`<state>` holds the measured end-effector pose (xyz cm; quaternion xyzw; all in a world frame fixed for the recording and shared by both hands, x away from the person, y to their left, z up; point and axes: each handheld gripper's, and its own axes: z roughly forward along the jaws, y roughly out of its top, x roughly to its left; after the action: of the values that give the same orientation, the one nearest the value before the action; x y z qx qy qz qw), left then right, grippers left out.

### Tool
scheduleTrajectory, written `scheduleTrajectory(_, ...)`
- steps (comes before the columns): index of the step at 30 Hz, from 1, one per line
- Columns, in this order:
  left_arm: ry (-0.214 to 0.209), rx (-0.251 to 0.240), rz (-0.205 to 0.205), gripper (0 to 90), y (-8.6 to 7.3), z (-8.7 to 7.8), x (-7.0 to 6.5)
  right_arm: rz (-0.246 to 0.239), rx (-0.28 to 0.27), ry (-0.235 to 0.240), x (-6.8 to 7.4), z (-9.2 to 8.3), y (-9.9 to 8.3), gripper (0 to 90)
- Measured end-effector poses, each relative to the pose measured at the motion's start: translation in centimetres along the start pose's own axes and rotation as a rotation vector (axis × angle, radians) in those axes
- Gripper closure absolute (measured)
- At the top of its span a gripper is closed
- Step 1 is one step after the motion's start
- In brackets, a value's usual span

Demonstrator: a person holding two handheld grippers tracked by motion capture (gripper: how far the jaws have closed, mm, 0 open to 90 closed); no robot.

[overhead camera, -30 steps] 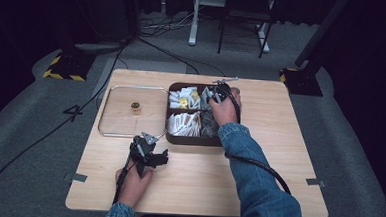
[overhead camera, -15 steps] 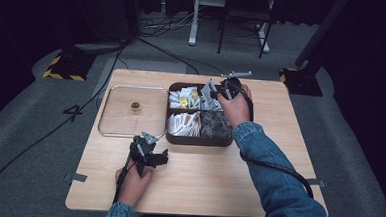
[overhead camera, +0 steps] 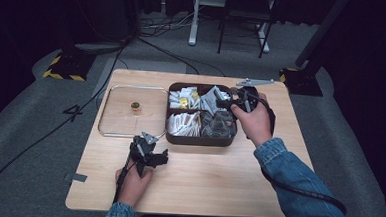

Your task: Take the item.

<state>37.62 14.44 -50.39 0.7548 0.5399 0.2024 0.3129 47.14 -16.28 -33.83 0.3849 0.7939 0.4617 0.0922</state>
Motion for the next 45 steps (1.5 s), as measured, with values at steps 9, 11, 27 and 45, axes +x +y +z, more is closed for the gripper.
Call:
scheduleTrajectory(9, 0.002, 0.001, 0.003, 14.9, 0.0, 0.0, 0.0, -0.076, 0.036, 0.066, 2.6, -2.6, -2.1, 88.6)
scheduleTrajectory(11, 0.002, 0.0, 0.003, 14.9, 0.0, 0.0, 0.0, -0.093, 0.039, 0.075, 3.2, -3.1, -2.6, 88.5)
scheduleTrajectory(27, 0.002, 0.0, 0.002, 14.9, 0.0, 0.0, 0.0, -0.229, 0.161, 0.101, 6.7, -3.7, -7.4, 88.4)
scheduleTrajectory(45, 0.003, 0.0, 0.004, 14.9, 0.0, 0.0, 0.0, -0.254, 0.283, 0.156, 7.5, -1.7, -12.4, 87.9)
